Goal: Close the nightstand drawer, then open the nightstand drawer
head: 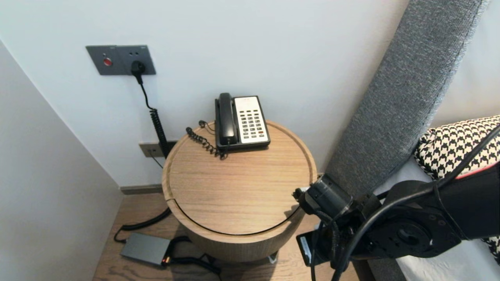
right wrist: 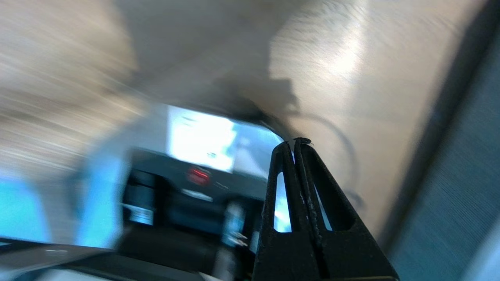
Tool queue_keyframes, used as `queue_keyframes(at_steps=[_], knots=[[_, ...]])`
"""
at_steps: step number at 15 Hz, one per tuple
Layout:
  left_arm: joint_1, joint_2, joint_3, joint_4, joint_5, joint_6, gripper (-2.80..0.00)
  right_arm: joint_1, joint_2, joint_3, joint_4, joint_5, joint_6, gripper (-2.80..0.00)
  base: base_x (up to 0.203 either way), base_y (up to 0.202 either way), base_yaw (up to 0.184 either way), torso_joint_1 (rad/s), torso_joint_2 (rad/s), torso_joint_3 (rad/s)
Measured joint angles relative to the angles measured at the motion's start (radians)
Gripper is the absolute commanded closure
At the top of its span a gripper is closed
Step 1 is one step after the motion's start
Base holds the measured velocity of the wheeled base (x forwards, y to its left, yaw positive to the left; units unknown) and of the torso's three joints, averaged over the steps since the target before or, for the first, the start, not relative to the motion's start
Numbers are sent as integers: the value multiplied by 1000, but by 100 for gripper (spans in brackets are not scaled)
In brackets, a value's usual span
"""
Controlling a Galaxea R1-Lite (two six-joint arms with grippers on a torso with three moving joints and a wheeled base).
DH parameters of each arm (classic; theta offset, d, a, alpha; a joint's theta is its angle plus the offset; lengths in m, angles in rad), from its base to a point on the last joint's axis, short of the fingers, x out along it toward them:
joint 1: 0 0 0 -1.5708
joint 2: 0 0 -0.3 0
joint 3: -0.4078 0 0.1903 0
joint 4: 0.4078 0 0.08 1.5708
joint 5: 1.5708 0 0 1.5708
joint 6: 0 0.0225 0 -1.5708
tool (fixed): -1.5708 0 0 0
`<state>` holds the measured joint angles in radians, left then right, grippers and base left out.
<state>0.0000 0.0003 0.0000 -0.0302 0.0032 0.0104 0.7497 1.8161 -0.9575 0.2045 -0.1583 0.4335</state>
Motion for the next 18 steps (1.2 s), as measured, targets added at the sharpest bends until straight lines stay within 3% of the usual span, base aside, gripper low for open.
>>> queue_keyframes(at_steps=[2,4,8,12,15,18], knots=[[0,0,0,0,1,0,0,-39,-36,105,0,-24,2,0,0,0,0,0,0,0],[0,0,0,0,0,0,0,-132,-74,195,-36,-32,-3,0,0,0,0,0,0,0],[0,0,0,0,1,0,0,-404,-158,266,-105,-33,-109,0,0,0,0,0,0,0],[0,0,0,0,0,0,0,-667,-303,147,-69,-33,-330,0,0,0,0,0,0,0],[0,0,0,0,1,0,0,-740,-439,-25,86,-30,-435,0,0,0,0,0,0,0],[0,0,0,0,0,0,0,-753,-580,-199,325,-23,-450,0,0,0,0,0,0,0]])
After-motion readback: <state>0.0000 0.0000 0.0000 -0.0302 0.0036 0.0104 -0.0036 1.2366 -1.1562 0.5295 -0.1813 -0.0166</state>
